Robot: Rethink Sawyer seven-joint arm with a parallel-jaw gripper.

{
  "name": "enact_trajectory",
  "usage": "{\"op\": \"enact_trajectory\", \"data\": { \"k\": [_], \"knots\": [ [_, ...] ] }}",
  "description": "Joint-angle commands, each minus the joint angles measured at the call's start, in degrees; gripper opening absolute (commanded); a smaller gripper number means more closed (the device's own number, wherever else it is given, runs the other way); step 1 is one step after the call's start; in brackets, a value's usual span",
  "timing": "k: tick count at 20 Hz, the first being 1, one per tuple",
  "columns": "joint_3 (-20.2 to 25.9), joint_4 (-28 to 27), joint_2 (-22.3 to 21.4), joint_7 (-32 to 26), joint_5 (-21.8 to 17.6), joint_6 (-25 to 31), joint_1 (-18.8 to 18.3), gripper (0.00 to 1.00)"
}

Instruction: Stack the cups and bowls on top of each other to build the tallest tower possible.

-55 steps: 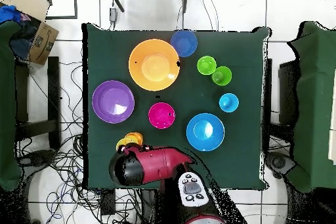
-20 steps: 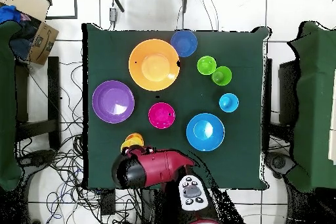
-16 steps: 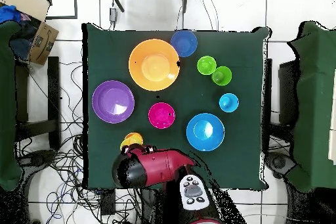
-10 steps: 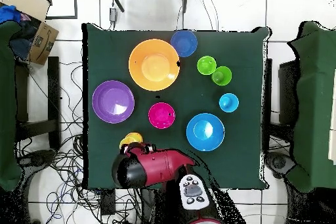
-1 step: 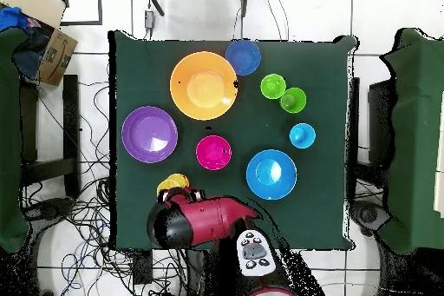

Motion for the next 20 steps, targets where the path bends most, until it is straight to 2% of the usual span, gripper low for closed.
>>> {"op": "enact_trajectory", "data": {
  "k": [1, 16, 20],
  "knots": [
    [2.36, -2.02, 4.83, 4.08, -0.44, 3.99, 1.6, 0.0],
    [-2.03, -6.1, 6.33, 2.63, -0.74, 10.55, 3.85, 0.0],
    [-1.1, -6.38, 5.99, 1.56, -1.61, 9.89, 2.44, 0.0]
  ]
}}
